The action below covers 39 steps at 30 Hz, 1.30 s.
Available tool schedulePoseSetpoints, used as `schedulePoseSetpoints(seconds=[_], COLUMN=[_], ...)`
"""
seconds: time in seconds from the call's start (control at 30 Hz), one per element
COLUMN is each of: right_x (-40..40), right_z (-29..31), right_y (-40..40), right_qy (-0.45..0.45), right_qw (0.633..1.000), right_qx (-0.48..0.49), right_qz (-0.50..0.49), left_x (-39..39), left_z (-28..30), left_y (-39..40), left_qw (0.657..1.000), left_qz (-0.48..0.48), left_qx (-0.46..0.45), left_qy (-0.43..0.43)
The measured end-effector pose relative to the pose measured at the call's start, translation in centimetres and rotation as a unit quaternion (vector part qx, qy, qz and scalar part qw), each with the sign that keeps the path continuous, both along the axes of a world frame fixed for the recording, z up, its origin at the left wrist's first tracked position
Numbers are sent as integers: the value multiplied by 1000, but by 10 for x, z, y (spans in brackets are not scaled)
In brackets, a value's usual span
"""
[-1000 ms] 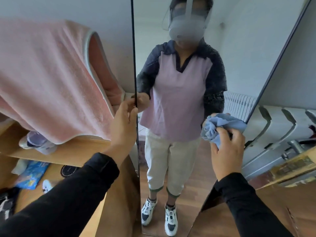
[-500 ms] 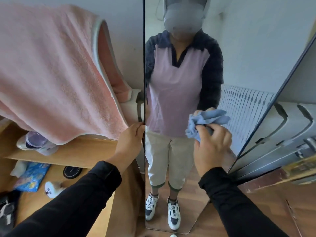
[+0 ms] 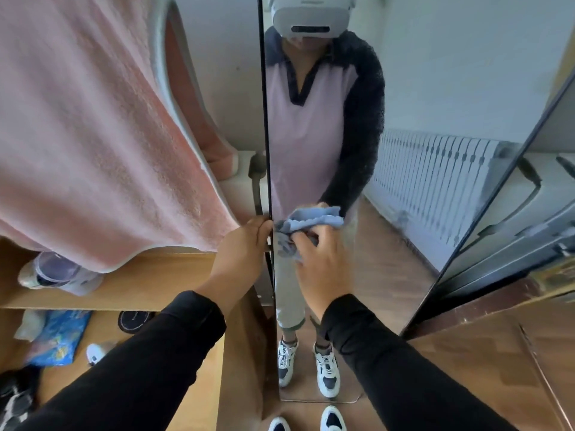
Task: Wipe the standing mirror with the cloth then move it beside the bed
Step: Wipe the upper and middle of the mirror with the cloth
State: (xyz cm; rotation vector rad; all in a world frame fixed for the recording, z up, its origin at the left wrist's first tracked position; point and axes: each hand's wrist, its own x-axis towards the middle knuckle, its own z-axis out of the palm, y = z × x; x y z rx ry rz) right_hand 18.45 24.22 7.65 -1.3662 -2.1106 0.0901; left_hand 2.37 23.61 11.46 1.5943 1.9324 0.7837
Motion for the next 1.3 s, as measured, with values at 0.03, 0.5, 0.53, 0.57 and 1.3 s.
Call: schedulePoseSetpoints(seconds=[0.03, 0.5, 0.53, 0.57, 1.3], right_x=[9, 9, 30, 55, 143], right_z=[1, -5, -6, -9, -15], right_y=[0, -2, 0, 1, -1], right_qy=[11, -32, -16, -5, 121], right_qw=[999, 999, 998, 995, 952], right_qx=[-13, -23, -32, -45, -92], right_qz=[-39, -4, -49, -93, -265], left_x=[0, -1, -1, 0, 12], left_z=[-1, -4, -5, -5, -11], left_y=[0, 0, -1, -2, -6], left_qw=[1000, 1000, 1000, 1000, 999], left_qz=[2, -15, -13, -11, 45], left_qx=[-1, -3, -2, 1, 1], left_qy=[-11, 17, 6, -4, -31])
